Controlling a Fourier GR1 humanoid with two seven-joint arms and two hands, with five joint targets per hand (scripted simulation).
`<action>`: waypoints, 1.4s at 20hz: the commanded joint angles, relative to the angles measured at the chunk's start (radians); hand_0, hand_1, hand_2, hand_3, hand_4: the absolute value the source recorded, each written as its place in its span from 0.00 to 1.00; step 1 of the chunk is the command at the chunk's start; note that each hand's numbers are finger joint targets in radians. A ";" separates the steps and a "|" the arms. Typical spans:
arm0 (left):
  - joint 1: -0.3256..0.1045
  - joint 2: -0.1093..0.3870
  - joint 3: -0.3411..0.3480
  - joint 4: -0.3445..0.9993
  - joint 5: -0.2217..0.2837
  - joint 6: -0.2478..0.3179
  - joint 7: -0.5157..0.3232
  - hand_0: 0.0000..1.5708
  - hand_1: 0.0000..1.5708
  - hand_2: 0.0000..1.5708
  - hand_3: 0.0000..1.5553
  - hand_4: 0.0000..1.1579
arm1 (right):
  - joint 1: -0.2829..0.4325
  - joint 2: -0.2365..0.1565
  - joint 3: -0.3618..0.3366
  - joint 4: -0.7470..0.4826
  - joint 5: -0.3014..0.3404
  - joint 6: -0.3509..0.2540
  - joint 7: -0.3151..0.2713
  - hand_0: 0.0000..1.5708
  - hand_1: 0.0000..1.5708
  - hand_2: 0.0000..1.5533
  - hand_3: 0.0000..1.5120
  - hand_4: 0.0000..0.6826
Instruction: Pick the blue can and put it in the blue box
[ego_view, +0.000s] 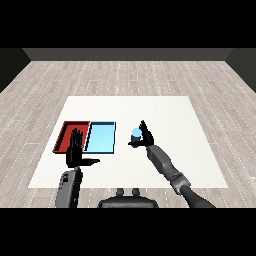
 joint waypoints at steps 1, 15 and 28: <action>0.014 -0.010 0.004 0.027 -0.009 0.003 -0.048 0.00 0.00 0.00 0.00 0.00 | -0.018 0.000 0.053 0.042 -0.072 0.014 -0.023 0.00 0.00 0.00 0.00 0.00; -0.038 0.031 0.041 0.058 0.017 -0.025 -0.030 0.00 0.00 0.00 0.00 0.00 | -0.105 0.000 0.158 0.120 -0.104 -0.177 0.035 1.00 1.00 0.96 0.96 0.99; 0.004 -0.021 -0.060 -0.004 -0.058 0.017 0.025 0.00 0.00 0.00 0.00 0.00 | -0.082 -0.002 0.119 -0.014 -0.009 -0.218 0.017 0.95 0.95 0.93 0.93 0.96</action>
